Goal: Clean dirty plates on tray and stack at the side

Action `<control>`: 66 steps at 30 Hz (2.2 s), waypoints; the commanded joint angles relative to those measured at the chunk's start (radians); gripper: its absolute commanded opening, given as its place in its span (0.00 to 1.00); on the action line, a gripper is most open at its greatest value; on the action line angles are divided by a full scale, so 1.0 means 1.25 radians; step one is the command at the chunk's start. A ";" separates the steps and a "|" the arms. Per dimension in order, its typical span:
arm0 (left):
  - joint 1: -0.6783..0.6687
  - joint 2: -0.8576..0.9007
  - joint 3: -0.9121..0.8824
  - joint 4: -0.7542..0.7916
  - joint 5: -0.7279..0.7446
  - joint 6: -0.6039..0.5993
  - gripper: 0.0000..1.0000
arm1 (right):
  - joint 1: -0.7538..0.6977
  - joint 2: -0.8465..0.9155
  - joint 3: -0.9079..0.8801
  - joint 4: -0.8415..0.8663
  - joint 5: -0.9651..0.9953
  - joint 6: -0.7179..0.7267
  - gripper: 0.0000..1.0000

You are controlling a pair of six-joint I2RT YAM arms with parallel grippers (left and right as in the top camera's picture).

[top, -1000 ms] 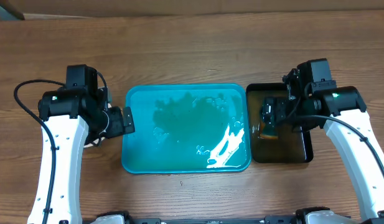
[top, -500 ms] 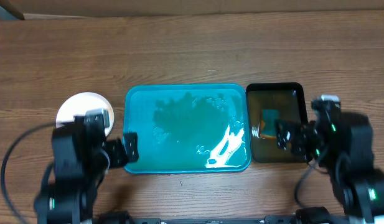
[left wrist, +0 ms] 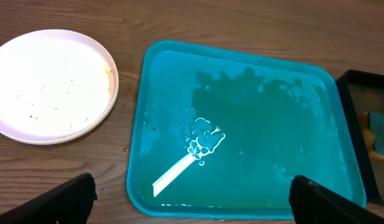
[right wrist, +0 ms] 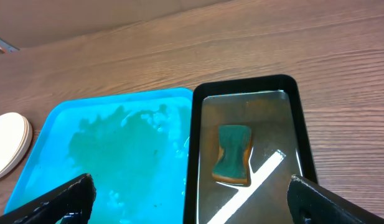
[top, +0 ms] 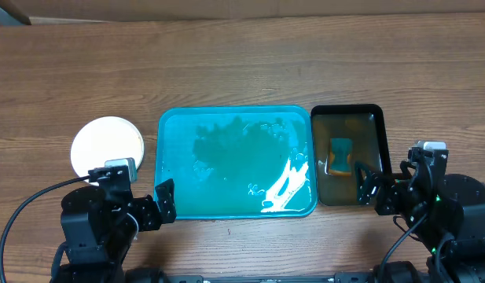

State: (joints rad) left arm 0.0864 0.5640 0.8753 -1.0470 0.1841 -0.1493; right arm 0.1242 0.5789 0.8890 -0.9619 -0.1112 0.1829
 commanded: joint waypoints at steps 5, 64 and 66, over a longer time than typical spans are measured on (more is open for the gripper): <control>-0.002 0.003 -0.008 0.000 0.013 0.018 1.00 | 0.000 -0.002 -0.005 0.005 0.010 0.003 1.00; -0.002 0.003 -0.008 0.000 0.013 0.018 1.00 | -0.046 -0.461 -0.705 0.705 0.046 -0.045 1.00; -0.002 0.003 -0.008 0.000 0.013 0.018 1.00 | -0.046 -0.461 -0.705 0.705 0.046 -0.045 1.00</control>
State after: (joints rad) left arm 0.0864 0.5659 0.8700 -1.0473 0.1844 -0.1490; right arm 0.0719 0.0124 0.0181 -0.0868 -0.0525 0.1295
